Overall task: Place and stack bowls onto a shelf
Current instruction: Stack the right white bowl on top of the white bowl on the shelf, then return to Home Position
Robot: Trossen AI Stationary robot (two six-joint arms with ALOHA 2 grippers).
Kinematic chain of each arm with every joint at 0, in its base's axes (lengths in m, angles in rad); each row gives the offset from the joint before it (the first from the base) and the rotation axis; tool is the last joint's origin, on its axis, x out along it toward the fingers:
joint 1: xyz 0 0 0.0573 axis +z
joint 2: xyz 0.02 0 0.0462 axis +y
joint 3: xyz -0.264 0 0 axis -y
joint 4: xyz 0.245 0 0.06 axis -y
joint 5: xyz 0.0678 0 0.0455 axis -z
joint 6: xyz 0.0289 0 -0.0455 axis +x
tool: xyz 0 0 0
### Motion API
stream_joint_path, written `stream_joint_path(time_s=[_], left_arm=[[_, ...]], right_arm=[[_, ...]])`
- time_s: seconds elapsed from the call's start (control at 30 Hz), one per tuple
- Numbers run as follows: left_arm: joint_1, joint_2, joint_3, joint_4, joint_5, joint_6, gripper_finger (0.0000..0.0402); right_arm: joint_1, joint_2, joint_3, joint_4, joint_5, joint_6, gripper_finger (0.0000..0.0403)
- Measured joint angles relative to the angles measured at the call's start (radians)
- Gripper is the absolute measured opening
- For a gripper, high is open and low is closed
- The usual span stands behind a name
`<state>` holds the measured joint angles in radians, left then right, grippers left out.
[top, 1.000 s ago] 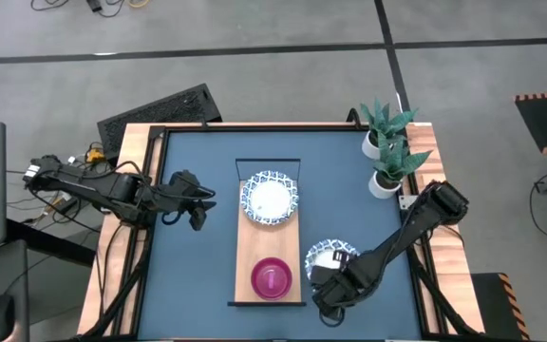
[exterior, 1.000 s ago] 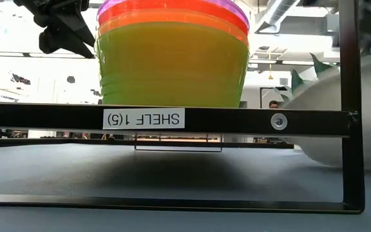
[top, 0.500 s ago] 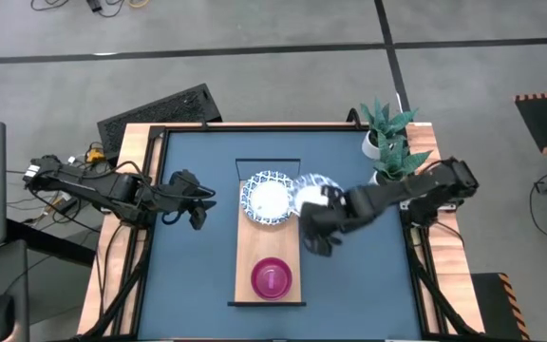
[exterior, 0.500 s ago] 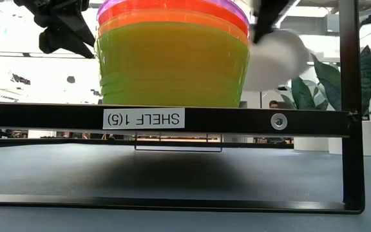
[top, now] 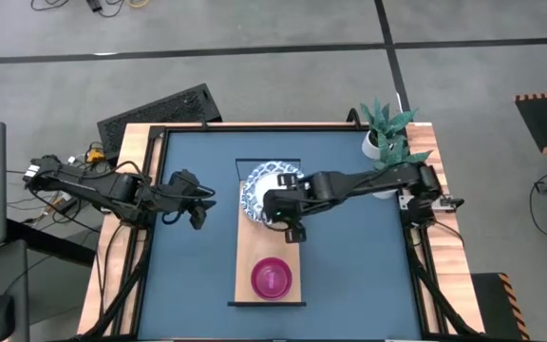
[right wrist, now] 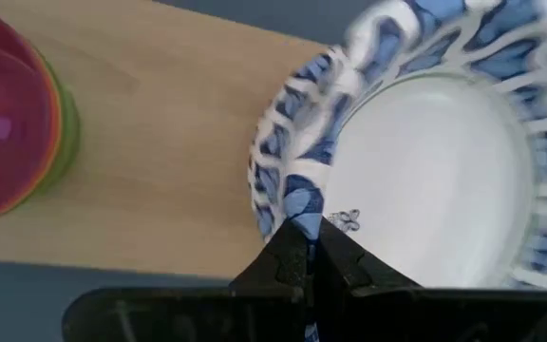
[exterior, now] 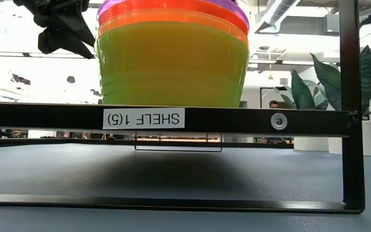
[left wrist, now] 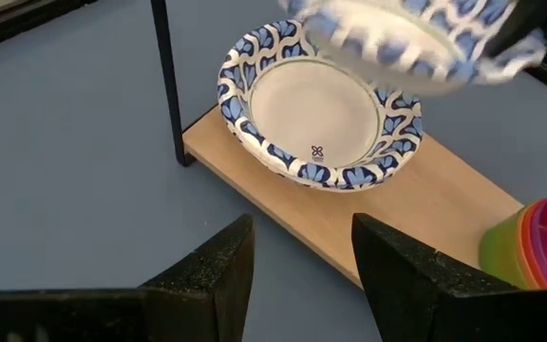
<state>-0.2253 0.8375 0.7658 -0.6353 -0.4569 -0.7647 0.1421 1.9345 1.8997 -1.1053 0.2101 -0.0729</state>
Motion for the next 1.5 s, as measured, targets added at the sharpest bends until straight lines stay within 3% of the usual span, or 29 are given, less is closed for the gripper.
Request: stream_joint_path(time_s=[0.3, 0.57, 0.7, 0.9, 1.1, 1.3, 1.5], left_arm=[[0.000, 0.000, 0.000, -0.004, -0.001, -0.003, 0.0162], [0.000, 0.000, 0.000, -0.004, -0.001, -0.003, 0.0162], [0.000, 0.000, 0.000, -0.004, -0.002, 0.000, 0.0162], [0.000, 0.000, 0.000, -0.004, -0.002, 0.000, 0.0162], [0.000, 0.000, 0.000, -0.004, -0.004, 0.001, 0.0162], [0.000, 0.000, 0.000, 0.001, -0.020, -0.005, 0.0162], [0.000, 0.000, 0.000, 0.064, -0.027, -0.043, 0.0162]], right_arm=[[-0.009, 0.118, 0.009, 0.017, -0.029, -0.098, 0.0021], [-0.042, 0.150, 0.009, 0.038, -0.029, -0.119, 0.0026], [-0.060, 0.150, 0.009, 0.053, -0.032, -0.119, 0.0055], [-0.073, 0.149, 0.009, 0.054, -0.135, -0.112, 0.0095], [-0.079, 0.149, 0.019, 0.062, -0.137, -0.111, 0.0151], [-0.073, 0.147, 0.206, -0.088, -0.161, -0.038, 0.0202], [-0.006, 0.108, 0.421, -0.227, -0.158, 0.114, 0.0213]])
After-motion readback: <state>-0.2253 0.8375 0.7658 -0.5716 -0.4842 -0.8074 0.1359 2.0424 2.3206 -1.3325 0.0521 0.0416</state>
